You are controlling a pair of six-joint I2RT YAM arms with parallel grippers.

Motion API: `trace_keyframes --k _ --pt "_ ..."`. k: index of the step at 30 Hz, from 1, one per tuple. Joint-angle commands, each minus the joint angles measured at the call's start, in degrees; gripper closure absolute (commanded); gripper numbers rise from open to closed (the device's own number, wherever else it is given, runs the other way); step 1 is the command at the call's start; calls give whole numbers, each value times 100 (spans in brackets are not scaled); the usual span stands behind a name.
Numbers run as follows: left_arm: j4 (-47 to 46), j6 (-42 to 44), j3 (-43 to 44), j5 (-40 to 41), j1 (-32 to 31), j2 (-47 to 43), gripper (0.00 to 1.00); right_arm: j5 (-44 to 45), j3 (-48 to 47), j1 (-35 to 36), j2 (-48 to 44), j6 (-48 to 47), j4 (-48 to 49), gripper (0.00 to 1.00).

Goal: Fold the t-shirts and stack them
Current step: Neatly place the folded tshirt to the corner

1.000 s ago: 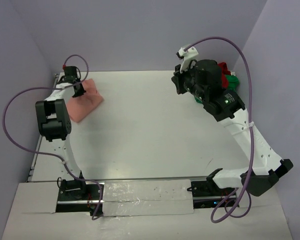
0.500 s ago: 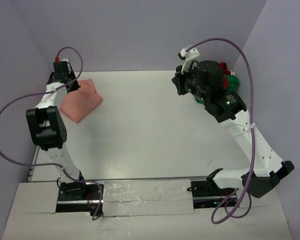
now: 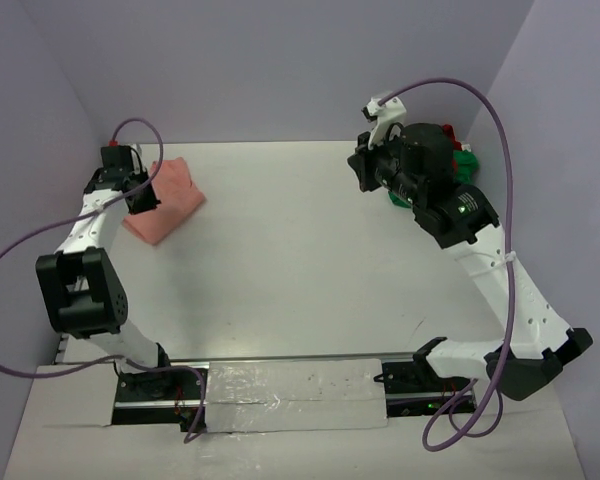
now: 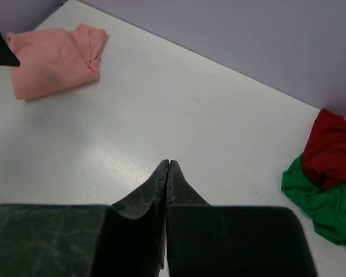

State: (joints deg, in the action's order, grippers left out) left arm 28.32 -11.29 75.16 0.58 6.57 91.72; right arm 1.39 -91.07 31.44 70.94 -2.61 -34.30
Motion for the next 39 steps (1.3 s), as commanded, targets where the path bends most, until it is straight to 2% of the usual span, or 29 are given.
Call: trace_keyframes --k 1,5,17,26,29,31,33,39 --pt "244 57 -19 118 55 451 94 -95 71 -94 -238 24 170 100" --pt "438 -14 219 47 125 1144 95 -104 98 -208 -291 41 161 100" --pt "34 -102 1167 399 213 2296 96 -350 203 -384 -607 94 196 100" --pt "297 -260 2608 206 196 3667 96 -394 54 -481 -484 77 108 100" --pt "482 -330 3485 171 205 4193 97 -350 36 -534 -301 94 99 100" --pt "552 -356 3733 162 205 4475 96 -350 54 -543 -221 94 99 100" --pt "544 -391 3954 179 196 4573 97 -315 71 -560 -142 94 99 100" --pt "446 -400 3867 -92 187 4460 97 -288 133 -595 -89 103 134 100"
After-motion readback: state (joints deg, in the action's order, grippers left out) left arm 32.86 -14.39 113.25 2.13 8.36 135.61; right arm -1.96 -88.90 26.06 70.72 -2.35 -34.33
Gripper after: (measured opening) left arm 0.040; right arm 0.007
